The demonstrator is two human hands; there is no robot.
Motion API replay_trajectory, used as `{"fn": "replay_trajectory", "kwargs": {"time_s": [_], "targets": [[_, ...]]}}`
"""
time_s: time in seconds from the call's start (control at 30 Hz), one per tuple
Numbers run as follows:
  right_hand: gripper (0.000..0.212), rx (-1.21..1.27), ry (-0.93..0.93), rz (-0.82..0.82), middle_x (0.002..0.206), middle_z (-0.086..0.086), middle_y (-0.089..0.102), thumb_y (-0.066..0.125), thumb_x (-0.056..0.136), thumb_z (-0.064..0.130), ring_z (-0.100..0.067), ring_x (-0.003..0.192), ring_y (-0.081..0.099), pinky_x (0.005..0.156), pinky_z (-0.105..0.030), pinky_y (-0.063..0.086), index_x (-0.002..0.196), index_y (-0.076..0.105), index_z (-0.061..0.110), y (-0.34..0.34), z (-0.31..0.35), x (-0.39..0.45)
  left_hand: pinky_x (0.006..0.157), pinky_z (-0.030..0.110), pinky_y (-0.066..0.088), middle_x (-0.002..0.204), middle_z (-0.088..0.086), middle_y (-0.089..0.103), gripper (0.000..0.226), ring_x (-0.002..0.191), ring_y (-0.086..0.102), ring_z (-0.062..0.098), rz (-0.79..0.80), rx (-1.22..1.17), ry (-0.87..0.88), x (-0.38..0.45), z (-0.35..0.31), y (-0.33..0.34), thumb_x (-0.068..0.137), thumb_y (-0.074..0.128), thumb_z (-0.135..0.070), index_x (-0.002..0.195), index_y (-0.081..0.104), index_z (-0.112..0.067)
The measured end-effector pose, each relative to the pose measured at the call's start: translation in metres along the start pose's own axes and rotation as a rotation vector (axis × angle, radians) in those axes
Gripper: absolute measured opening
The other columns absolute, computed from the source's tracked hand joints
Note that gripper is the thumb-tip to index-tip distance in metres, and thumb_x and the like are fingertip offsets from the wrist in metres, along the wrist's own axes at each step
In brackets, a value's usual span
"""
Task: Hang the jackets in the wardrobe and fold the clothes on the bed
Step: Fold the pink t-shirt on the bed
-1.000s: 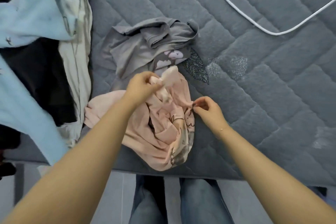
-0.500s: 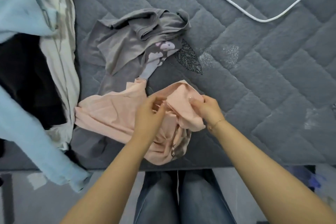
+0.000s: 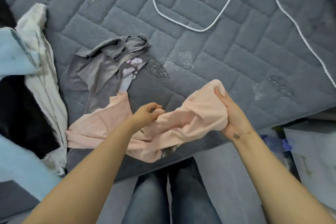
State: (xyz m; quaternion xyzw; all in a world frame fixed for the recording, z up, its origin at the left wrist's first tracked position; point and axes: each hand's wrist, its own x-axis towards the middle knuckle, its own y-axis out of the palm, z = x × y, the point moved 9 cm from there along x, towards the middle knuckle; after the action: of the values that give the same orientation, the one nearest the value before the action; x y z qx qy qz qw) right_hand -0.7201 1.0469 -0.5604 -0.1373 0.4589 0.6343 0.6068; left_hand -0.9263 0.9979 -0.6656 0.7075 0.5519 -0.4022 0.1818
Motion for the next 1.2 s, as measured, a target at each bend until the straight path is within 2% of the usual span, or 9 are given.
{"fn": "replay_trajectory", "kwargs": {"time_s": [0.1,0.2,0.33,0.43,0.57,0.67,0.87,1.07,1.2], "targets": [[0.014,0.004,-0.016,0.052,0.088,-0.003,0.065,0.056,0.094,0.028,-0.015,0.081,0.067,0.069,-0.029,0.058,0.092,0.067,0.022,-0.002,0.033,-0.048,0.061,0.022,0.049,0.127,0.002,0.066,0.015,0.094,0.067,0.007,0.237,-0.355,-0.036,-0.036,-0.033,0.019,0.091,0.057,-0.021,0.078,0.053,-0.015],[0.014,-0.068,-0.057,0.126,0.093,-0.009,0.069,0.065,0.089,0.028,-0.023,0.088,0.069,0.074,-0.032,0.058,0.095,0.071,0.017,0.010,0.074,-0.095,0.084,0.033,0.049,0.116,0.006,0.071,0.032,0.099,0.065,0.024,0.429,-0.348,-0.136,-0.071,-0.064,0.037,0.090,0.056,-0.043,0.093,0.061,-0.012],[0.019,-0.370,-0.186,0.174,0.098,-0.008,0.069,0.067,0.084,0.028,-0.020,0.089,0.067,0.072,-0.027,0.056,0.098,0.071,0.017,0.035,0.140,-0.150,0.059,0.028,0.055,0.092,0.006,0.076,0.041,0.073,0.073,0.026,0.436,-0.050,-0.149,-0.104,-0.116,0.041,0.095,0.049,-0.052,0.121,0.048,-0.019],[0.013,-0.692,-0.286,0.194,0.089,-0.004,0.071,0.072,0.080,0.027,-0.014,0.079,0.067,0.063,-0.021,0.053,0.091,0.073,0.019,0.058,0.184,-0.189,0.051,0.025,0.052,0.084,0.004,0.068,0.052,0.054,0.064,0.017,0.173,0.103,-0.014,-0.109,-0.168,0.017,0.089,0.061,-0.054,0.124,0.046,-0.020],[0.040,-1.025,-0.453,0.201,0.078,-0.003,0.059,0.079,0.073,0.028,-0.010,0.074,0.054,0.066,-0.023,0.043,0.090,0.064,-0.005,0.086,0.239,-0.237,0.090,0.033,0.048,0.124,0.012,0.051,0.076,0.104,0.057,0.024,-0.280,0.078,0.301,-0.131,-0.246,-0.030,0.080,0.079,-0.034,0.139,0.036,-0.013],[0.031,-1.121,-0.548,0.194,0.073,-0.003,0.053,0.083,0.073,0.016,-0.009,0.072,0.048,0.068,-0.023,0.038,0.082,0.065,-0.008,0.099,0.277,-0.270,0.117,0.038,0.027,0.157,0.003,0.023,0.095,0.144,0.026,0.022,-0.052,0.200,0.456,-0.142,-0.293,-0.017,0.078,0.081,-0.035,0.152,0.022,-0.027],[0.016,-1.242,-0.593,0.261,0.074,0.008,0.071,0.082,0.071,0.003,0.000,0.073,0.060,0.070,-0.013,0.046,0.075,0.078,0.019,0.116,0.330,-0.326,0.120,0.038,0.021,0.162,-0.015,0.003,0.118,0.149,0.012,0.013,0.285,0.391,0.474,-0.165,-0.348,0.047,0.069,0.082,-0.054,0.154,0.000,-0.041],[0.019,-1.245,-0.702,0.266,0.077,0.004,0.071,0.081,0.072,0.002,-0.002,0.076,0.062,0.072,-0.015,0.049,0.075,0.077,0.020,0.132,0.379,-0.371,0.111,0.031,0.032,0.142,-0.034,0.039,0.079,0.138,0.034,0.004,0.448,0.302,0.587,-0.190,-0.416,0.096,0.075,0.079,-0.051,0.138,0.033,-0.058],[0.012,-1.217,-0.789,0.146,0.085,-0.003,0.072,0.078,0.075,0.001,-0.007,0.082,0.064,0.078,-0.019,0.051,0.086,0.076,0.006,0.129,0.419,-0.396,0.111,0.034,0.037,0.124,-0.012,0.067,0.033,0.123,0.056,0.005,0.530,0.318,0.666,-0.215,-0.454,0.112,0.087,0.070,-0.040,0.119,0.068,-0.032]]}}
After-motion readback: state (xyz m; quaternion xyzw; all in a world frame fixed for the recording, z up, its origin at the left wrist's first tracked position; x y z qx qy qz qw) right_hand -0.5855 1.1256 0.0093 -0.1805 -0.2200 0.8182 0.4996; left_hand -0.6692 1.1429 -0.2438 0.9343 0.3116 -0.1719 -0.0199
